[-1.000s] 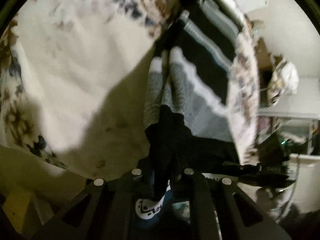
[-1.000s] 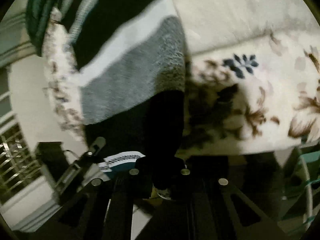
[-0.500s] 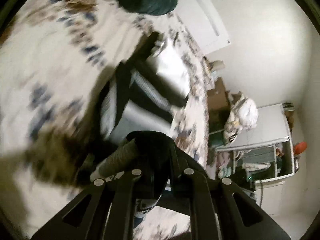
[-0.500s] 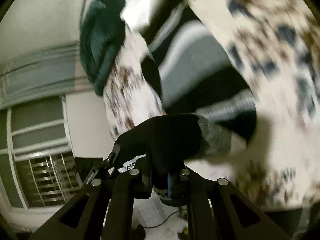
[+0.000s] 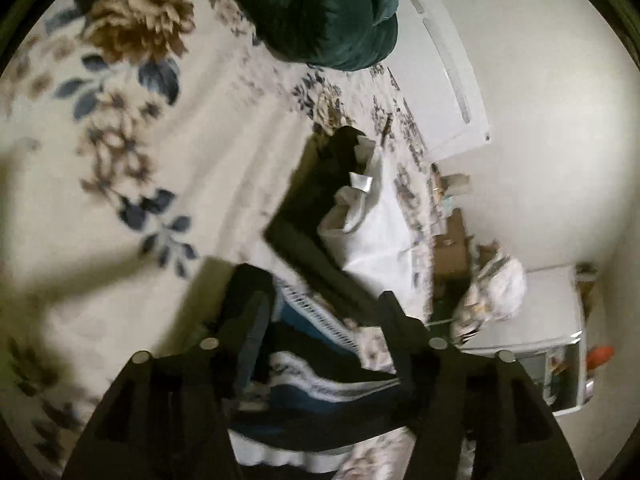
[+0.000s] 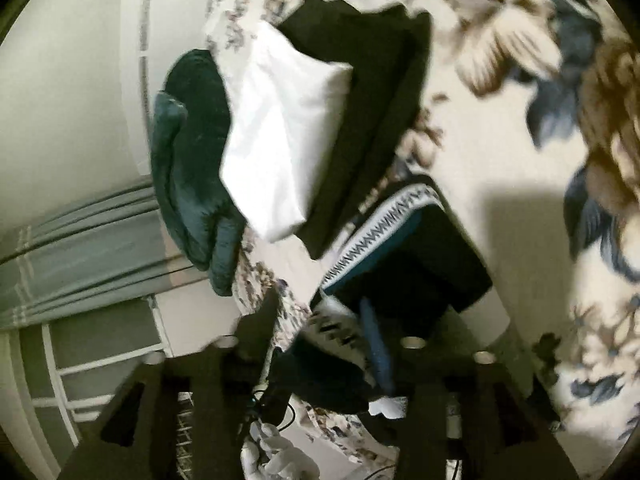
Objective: Fold small clothes
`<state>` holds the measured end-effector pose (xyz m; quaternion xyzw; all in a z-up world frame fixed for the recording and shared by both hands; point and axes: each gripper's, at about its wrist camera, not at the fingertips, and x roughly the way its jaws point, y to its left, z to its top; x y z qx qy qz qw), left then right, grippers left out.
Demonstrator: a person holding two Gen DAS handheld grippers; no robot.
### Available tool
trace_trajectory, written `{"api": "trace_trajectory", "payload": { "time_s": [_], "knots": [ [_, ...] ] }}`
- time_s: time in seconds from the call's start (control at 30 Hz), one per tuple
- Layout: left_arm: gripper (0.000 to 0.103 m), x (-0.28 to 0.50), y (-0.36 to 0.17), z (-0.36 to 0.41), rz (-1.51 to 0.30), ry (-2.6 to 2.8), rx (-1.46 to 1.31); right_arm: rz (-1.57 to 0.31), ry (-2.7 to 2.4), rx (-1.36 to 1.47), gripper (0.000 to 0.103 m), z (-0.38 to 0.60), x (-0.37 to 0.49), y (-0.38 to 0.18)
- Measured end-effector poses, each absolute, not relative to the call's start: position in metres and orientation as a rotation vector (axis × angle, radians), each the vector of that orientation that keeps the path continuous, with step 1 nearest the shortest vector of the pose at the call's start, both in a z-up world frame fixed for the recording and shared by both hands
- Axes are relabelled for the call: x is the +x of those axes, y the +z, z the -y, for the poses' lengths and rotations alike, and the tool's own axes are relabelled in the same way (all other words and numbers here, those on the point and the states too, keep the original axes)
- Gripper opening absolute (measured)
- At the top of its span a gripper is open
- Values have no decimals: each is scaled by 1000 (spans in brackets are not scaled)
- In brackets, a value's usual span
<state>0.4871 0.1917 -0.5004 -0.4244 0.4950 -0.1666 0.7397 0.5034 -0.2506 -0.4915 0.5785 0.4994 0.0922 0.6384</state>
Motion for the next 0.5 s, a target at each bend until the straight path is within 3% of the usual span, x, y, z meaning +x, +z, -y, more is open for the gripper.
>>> {"api": "trace_trajectory", "payload": {
  "time_s": [0.2,0.3,0.5],
  "knots": [
    [57,424,-507,-187,-1196,-317,-677,-1266,199,1094,54,249,477,-482],
    [57,394,-521,-171,-1275,-338,-680,-1344,215,1109,54,238,448,-495],
    [57,436,-533,-127,-1273,-393,-699,-1384,228,1189,54,213,468,-534]
  ]
}}
